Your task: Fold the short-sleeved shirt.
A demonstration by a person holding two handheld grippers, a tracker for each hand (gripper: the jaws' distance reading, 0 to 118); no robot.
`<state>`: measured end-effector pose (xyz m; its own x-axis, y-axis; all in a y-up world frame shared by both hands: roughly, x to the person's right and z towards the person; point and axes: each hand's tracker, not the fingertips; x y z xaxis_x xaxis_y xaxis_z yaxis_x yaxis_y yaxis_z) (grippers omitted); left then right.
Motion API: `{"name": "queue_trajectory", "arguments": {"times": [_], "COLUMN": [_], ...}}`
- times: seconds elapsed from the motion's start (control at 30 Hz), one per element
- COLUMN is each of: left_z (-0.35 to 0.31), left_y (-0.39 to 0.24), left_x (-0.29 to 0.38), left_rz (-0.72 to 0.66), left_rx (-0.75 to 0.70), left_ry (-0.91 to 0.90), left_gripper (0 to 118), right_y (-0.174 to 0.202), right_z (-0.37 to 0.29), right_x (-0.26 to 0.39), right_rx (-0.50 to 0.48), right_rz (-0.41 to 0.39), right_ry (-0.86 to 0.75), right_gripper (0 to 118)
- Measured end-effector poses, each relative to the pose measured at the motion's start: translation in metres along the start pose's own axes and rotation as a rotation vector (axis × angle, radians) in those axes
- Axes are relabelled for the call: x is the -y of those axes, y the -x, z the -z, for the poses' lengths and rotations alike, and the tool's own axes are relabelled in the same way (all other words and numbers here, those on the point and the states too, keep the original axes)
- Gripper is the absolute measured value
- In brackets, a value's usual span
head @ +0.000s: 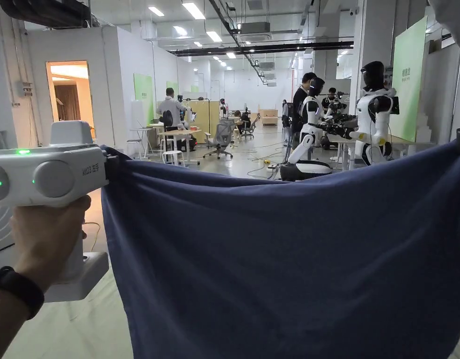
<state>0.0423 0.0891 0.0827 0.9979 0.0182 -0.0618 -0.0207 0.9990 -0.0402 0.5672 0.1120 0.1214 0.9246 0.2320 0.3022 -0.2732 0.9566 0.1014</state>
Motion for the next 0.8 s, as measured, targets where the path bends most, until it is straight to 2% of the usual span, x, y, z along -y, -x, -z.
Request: {"name": "queue_trajectory", "arguments": {"times": [0.1, 0.23, 0.3, 0.4, 0.53, 0.6, 0.7, 0.8], "left_z": [0.024, 0.052, 0.067, 0.087, 0.11, 0.118, 0.109, 0.081], "left_y": [-0.003, -0.007, -0.013, -0.02, -0.028, -0.033, -0.028, -0.023], "left_x": [0.012, 0.029, 0.038, 0.047, 0.058, 0.066, 0.083, 0.111], "left_rz": [0.0, -0.028, -0.012, -0.019, -0.045, -0.028, -0.123, -0.069], "left_rx": [-0.011, -0.027, -0.029, -0.028, -0.035, -0.05, 0.002, 0.03], "left_ry": [0.027, 0.052, 0.066, 0.08, 0.076, 0.084, 0.096, 0.125], "left_gripper": [7, 7, 7, 7, 7, 7, 7, 7], "right_y": [0.009, 0.02, 0.027, 0.031, 0.037, 0.038, 0.037, 0.032], "right_z": [0.02, 0.046, 0.066, 0.085, 0.107, 0.105, 0.088, 0.052], "right_x": [0.012, 0.032, 0.039, 0.05, 0.063, 0.068, 0.085, 0.11], "right_rx": [-0.001, 0.001, 0.013, 0.016, 0.035, 0.016, -0.011, -0.053], "right_rz": [-0.039, -0.032, -0.072, -0.036, -0.065, -0.042, -0.03, -0.016], "right_ry": [0.016, 0.034, 0.06, 0.084, 0.127, 0.12, 0.116, 0.132], "right_gripper": [4, 4, 4, 4, 4, 4, 4, 4]}}
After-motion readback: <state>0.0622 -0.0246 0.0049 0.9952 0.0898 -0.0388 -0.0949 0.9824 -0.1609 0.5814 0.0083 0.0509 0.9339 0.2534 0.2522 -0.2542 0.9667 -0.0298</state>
